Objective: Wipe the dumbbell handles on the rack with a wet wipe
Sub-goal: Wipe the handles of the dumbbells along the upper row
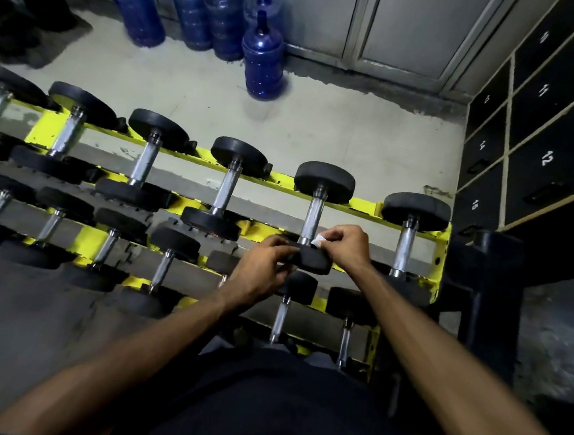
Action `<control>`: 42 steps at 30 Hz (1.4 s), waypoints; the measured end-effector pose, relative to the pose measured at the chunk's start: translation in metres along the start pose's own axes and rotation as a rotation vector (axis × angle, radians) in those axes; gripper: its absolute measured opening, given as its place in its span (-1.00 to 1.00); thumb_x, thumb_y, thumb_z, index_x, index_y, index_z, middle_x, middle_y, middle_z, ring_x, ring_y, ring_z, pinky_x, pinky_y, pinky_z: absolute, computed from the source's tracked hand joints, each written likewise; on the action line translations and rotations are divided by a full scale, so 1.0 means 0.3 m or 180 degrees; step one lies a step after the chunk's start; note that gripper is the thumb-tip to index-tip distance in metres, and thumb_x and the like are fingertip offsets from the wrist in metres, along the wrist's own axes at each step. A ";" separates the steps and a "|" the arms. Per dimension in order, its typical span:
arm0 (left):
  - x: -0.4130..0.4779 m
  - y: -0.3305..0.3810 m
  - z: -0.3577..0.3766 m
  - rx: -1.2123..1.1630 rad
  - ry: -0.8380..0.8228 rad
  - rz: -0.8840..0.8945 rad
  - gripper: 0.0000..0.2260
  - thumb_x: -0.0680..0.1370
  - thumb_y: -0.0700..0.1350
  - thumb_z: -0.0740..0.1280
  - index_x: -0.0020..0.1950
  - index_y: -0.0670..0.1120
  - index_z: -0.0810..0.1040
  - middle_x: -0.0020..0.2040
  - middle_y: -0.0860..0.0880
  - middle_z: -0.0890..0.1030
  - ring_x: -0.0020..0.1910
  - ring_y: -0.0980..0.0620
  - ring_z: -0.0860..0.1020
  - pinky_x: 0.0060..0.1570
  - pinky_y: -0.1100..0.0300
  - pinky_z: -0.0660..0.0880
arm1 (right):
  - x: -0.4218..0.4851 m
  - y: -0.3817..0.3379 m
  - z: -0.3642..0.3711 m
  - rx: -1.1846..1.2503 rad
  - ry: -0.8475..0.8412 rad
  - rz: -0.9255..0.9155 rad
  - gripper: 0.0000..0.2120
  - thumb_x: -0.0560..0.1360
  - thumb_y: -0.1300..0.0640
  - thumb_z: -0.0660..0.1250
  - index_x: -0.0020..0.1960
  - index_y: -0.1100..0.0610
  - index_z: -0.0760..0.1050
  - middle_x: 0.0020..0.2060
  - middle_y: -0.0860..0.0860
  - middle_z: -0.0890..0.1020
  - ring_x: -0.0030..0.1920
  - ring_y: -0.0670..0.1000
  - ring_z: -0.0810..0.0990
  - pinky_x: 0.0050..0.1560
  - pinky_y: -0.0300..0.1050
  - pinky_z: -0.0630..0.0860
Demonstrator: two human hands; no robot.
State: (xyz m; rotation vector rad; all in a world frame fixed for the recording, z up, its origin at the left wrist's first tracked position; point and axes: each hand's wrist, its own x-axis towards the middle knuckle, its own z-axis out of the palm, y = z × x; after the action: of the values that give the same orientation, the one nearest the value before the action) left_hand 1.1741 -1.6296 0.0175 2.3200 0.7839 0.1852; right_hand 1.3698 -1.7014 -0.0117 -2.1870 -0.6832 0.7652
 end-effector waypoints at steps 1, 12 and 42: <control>0.001 0.004 0.004 0.0099 -0.0021 0.0016 -0.71 0.51 -0.10 0.44 0.24 -0.03 0.65 0.22 -0.01 0.55 0.13 0.01 0.56 0.15 0.16 0.52 | 0.010 -0.001 0.003 -0.0097 -0.0059 -0.0060 -0.90 0.30 0.17 0.61 -0.22 0.09 0.72 -0.30 -0.07 0.71 -0.26 -0.16 0.64 -0.24 -0.29 0.49; 0.056 -0.052 -0.026 0.0665 -0.0211 0.0509 -0.75 0.53 -0.03 0.42 0.20 0.06 0.66 0.11 0.02 0.57 0.03 -0.01 0.57 -0.11 0.16 0.49 | 0.120 -0.142 0.079 -0.1996 -0.1140 -0.1501 -0.89 0.40 0.17 0.49 -0.09 0.04 0.73 -0.20 0.00 0.71 -0.15 0.03 0.66 -0.22 -0.23 0.41; 0.105 -0.120 -0.051 0.0645 -0.0379 0.1070 -0.78 0.49 -0.05 0.42 0.11 0.01 0.70 -0.10 -0.01 0.57 -0.08 -0.02 0.52 -0.22 0.02 0.53 | 0.184 0.016 0.091 -0.0009 -0.0250 0.1561 -0.82 0.13 0.37 0.49 -0.29 0.21 0.67 -0.30 0.07 0.71 -0.23 0.05 0.70 -0.17 0.10 0.69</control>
State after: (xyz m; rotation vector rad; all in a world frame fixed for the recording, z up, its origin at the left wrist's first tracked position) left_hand 1.1771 -1.5814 0.0037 2.6177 0.3633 0.1166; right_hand 1.3899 -1.6559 -0.0483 -2.3652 -0.1762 1.0986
